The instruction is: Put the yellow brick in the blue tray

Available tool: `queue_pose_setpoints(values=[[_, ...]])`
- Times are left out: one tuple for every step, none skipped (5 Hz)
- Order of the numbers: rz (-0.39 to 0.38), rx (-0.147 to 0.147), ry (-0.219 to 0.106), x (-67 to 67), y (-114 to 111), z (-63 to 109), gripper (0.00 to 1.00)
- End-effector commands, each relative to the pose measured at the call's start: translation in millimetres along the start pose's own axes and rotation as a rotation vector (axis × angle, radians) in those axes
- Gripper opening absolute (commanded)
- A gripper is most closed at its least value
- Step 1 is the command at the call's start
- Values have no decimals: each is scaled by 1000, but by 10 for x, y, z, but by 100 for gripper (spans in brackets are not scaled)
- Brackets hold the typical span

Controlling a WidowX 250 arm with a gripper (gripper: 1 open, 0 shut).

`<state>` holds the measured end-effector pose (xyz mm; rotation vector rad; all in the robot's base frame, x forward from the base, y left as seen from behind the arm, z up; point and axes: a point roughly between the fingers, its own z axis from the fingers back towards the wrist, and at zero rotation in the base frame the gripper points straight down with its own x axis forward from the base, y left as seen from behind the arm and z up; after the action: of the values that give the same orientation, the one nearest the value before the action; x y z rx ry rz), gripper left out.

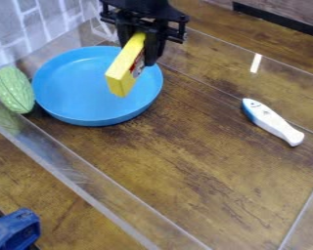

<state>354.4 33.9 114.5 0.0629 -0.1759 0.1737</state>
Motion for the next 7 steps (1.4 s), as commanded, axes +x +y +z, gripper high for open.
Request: queue_pose_setpoints(values=[[28, 1, -51, 97, 112, 125, 0], [32, 1, -55, 111, 139, 117, 0], [35, 0, -59, 143, 149, 79, 0], [41, 8, -61, 161, 228, 55, 0], [49, 16, -64, 181, 309, 28, 0], [52, 18, -59, 186, 337, -25, 100], [56, 25, -64, 199, 392, -38, 0]])
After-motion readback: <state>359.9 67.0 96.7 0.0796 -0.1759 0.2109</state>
